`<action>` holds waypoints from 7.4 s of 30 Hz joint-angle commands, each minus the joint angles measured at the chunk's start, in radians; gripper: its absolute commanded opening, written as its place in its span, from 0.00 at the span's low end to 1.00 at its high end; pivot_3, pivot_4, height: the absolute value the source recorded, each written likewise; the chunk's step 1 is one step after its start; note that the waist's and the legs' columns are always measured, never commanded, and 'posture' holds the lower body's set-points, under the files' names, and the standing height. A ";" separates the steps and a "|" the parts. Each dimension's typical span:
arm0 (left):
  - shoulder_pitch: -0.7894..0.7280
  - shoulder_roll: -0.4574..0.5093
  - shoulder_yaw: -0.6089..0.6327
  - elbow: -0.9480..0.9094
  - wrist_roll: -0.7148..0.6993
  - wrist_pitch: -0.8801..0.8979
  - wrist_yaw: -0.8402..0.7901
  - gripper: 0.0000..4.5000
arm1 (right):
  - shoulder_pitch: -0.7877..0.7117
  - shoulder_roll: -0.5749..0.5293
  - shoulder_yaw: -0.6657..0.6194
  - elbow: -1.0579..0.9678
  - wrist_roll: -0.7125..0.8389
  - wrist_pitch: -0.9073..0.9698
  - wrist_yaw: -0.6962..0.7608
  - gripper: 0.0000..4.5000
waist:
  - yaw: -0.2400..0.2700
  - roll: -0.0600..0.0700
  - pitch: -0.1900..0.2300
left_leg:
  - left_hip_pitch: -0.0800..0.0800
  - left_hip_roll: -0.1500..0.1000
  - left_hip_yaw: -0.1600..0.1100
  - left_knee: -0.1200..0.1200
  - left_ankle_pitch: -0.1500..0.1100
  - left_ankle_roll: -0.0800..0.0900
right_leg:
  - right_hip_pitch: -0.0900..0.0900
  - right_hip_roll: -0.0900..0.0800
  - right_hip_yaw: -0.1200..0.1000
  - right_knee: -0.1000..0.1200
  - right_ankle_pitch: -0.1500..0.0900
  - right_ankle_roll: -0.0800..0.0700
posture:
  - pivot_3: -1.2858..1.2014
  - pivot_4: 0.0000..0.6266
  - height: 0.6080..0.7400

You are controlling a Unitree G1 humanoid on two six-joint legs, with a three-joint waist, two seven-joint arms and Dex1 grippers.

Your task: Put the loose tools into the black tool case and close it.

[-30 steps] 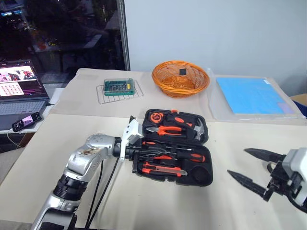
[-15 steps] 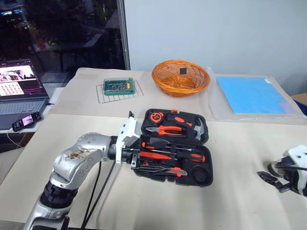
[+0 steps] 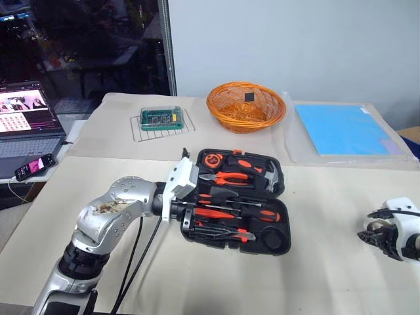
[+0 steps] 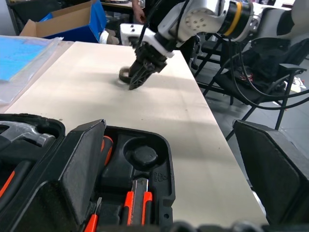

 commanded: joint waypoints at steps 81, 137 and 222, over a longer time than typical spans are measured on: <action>-0.369 -0.226 0.278 0.717 0.072 0.368 0.835 1.00 | -0.709 0.347 0.243 0.046 0.204 0.230 -0.269 0.71 | -0.024 -0.008 0.012 | -0.006 0.000 -0.001 0.008 0.002 -0.001 | -0.004 0.002 -0.001 0.002 0.015 0.002 | 0.52 0.24 1.00; -0.007 0.153 0.185 0.390 0.208 -0.174 -0.016 0.51 | 0.008 0.204 0.045 -0.357 0.068 -0.594 0.262 0.15 | -0.023 -0.006 0.016 | -0.004 -0.008 0.004 0.002 0.002 0.008 | -0.002 -0.012 -0.004 -0.001 0.011 0.014 | 0.52 0.24 1.00; -0.103 0.201 -0.178 0.341 0.332 -0.020 -0.177 1.00 | -0.376 0.587 0.467 -0.392 0.047 -0.009 -0.202 0.70 | -0.036 -0.009 0.012 | 0.001 0.003 0.014 0.004 0.009 0.002 | -0.005 -0.005 0.001 0.001 0.018 0.003 | 0.52 0.24 1.00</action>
